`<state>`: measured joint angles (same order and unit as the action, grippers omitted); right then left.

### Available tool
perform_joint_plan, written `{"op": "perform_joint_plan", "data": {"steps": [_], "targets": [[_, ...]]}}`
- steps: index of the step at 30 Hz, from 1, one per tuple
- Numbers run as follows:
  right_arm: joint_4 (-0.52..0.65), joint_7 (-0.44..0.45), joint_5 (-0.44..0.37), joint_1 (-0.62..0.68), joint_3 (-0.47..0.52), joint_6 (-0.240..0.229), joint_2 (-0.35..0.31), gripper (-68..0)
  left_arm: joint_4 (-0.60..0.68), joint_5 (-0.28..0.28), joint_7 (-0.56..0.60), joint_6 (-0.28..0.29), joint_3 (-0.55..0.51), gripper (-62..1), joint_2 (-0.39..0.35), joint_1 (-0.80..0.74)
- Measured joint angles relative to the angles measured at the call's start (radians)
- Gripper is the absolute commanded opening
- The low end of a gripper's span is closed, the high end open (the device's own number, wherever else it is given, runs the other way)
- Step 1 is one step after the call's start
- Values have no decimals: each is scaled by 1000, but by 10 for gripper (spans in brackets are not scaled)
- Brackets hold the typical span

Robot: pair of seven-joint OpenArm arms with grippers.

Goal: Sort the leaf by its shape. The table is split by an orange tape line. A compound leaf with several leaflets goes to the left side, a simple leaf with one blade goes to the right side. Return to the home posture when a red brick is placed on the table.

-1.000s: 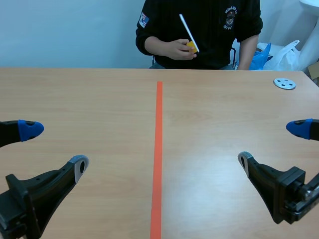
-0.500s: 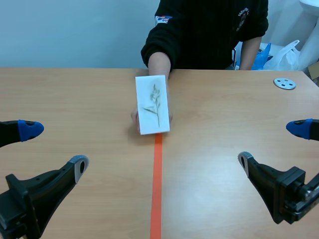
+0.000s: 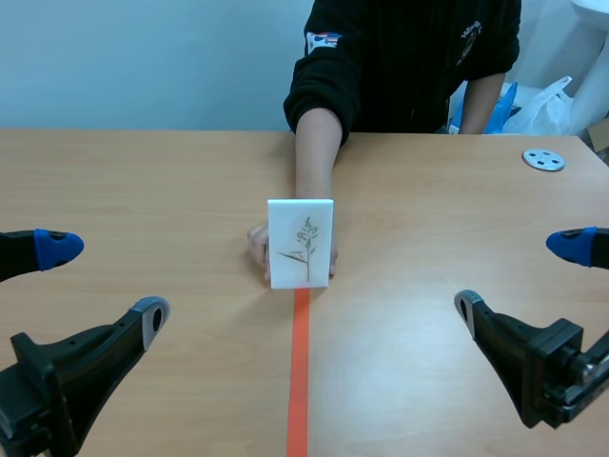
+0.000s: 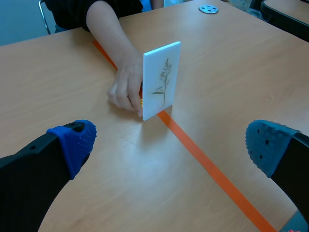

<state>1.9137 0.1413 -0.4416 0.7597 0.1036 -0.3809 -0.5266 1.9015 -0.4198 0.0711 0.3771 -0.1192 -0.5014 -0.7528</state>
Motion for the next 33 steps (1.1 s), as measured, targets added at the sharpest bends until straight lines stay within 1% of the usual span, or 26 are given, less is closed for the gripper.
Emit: {"op": "perform_joint_plan", "data": {"steps": [8, 10, 12, 14, 17, 19, 21, 25, 28, 31, 33], "targets": [[0, -2, 1, 0, 0, 0, 0, 4, 0, 0, 0, 0, 0, 14, 0, 0], [0, -22, 21, -10, 0, 0, 0, 4, 0, 0, 0, 0, 0, 14, 0, 0], [-8, -41, 59, -43, 0, 1, 0, 4, 0, 0, 0, 0, 0, 14, 0, 0], [-39, -41, 58, -102, 0, 0, 0, 4, 0, 0, 0, 0, 0, 14, 0, 0], [-119, -52, 57, -203, -3, -19, 0, 4, 0, 0, 0, 0, 0, 14, 0, 0], [-180, -57, 57, -260, -29, -28, 0, 4, 0, 0, 0, 0, 0, 14, 0, 0], [-248, -57, 57, -317, -79, -60, 0, 4, 0, 0, 0, 0, 0, 14, 0, 0], [-399, -57, 68, -443, -222, -65, 9, 4, 0, 0, 0, 0, 0, 14, 0, 0], [-518, -55, 108, -550, -299, -64, 39, 4, 0, 0, 0, 0, 0, 14, 0, 0], [-624, -21, 143, -652, -360, -64, 79, 4, 0, 0, 0, 0, 0, 14, 0, 0], [-682, -6, 150, -711, -391, -63, 112, 4, 0, 0, 0, 0, 0, 14, 0, 0]]}}
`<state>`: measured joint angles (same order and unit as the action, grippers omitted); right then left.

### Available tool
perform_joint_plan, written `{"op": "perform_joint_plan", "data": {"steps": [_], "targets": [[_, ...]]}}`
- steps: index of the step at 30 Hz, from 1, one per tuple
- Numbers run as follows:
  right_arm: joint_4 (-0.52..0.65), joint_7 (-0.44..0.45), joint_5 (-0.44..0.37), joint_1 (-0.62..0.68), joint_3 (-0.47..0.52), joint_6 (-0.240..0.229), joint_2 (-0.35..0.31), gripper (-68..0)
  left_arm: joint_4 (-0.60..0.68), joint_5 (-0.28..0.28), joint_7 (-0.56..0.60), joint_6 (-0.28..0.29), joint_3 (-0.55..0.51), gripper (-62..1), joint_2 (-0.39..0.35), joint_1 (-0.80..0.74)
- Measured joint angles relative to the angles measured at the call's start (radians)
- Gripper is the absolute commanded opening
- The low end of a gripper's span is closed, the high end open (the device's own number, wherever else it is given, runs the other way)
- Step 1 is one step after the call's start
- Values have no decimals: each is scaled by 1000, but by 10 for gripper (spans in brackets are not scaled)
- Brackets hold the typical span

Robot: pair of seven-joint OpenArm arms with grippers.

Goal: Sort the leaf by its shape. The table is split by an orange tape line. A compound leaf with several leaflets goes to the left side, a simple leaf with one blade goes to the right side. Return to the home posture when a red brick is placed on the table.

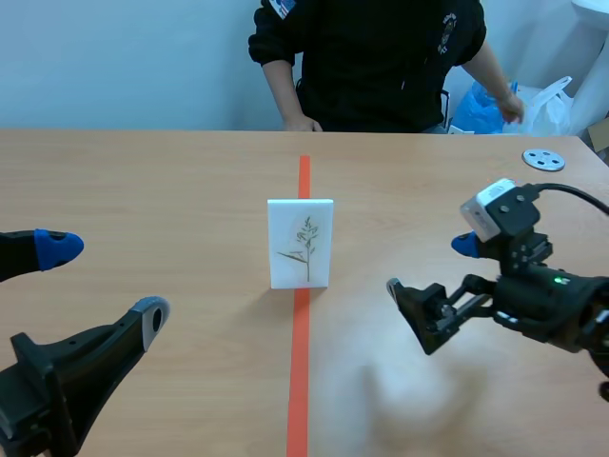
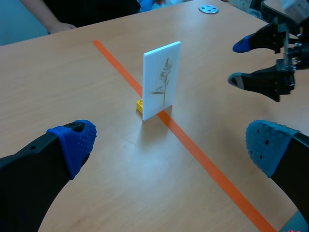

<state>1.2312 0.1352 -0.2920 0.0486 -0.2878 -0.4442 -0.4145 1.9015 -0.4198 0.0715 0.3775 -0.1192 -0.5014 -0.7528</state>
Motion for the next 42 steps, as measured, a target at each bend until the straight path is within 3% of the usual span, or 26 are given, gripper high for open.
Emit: {"op": "perform_joint_plan", "data": {"steps": [7, 15, 25, 38, 42], "targets": [[-161, 34, 90, -163, -126, 6, 126, 4, 0, 0, 0, 0, 0, 14, 0, 0], [-301, 61, 175, -268, -209, 68, 257, 4, 0, 0, 0, 0, 0, 14, 0, 0], [-363, 96, 233, -292, -233, 106, 293, 4, 0, 0, 0, 0, 0, 14, 0, 0], [-363, 130, 248, -292, -233, 115, 292, -179, 0, 0, 0, 0, 0, 14, 0, 0], [-363, 154, 278, -292, -233, 115, 292, -269, 0, 0, 0, 0, 0, 14, 0, 0]]}}
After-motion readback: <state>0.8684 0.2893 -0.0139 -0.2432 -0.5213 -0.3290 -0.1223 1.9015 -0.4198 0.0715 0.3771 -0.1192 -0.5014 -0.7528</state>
